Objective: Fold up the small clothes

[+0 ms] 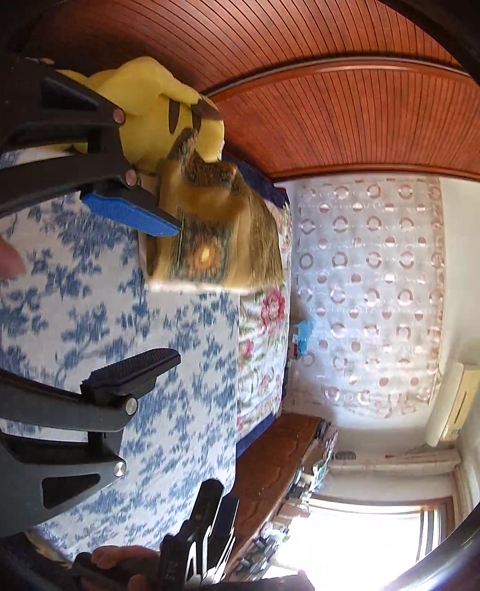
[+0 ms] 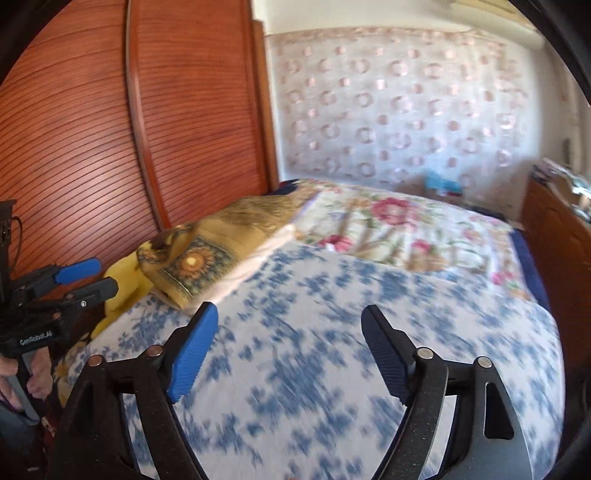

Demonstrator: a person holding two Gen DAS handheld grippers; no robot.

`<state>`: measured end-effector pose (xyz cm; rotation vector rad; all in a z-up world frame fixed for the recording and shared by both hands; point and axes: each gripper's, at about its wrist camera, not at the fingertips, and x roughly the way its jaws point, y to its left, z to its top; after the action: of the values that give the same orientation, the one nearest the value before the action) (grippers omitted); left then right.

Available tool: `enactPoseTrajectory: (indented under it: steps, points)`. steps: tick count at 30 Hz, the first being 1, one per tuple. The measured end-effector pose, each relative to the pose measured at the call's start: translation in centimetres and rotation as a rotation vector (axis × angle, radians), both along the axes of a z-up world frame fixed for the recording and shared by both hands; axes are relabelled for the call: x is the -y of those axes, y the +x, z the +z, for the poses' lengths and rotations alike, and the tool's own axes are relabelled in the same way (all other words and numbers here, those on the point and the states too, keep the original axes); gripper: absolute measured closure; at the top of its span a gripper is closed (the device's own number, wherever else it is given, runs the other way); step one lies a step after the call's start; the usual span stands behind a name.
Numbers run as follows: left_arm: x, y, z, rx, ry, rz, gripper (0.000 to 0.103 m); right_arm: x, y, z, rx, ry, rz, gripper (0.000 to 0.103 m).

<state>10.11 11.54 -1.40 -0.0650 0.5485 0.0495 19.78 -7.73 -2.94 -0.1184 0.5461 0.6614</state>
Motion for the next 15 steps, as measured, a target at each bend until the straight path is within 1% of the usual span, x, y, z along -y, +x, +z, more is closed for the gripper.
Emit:
enactPoseTrajectory:
  steps: [4, 7, 15]
  points:
    - [2.5, -0.6, 0.7, 0.019, 0.007, -0.046, 0.04, 3.6, -3.1, 1.0, 0.034, 0.017, -0.105, 0.021]
    - [4.1, -1.1, 1.6, 0.035, -0.004, -0.088, 0.04, 5.7, -5.0, 1.8, 0.06, 0.031, -0.178, 0.021]
    - [7.1, -2.0, 4.1, 0.073, 0.013, -0.13, 0.04, 9.5, -8.4, 3.8, 0.099, 0.077, -0.257, 0.021]
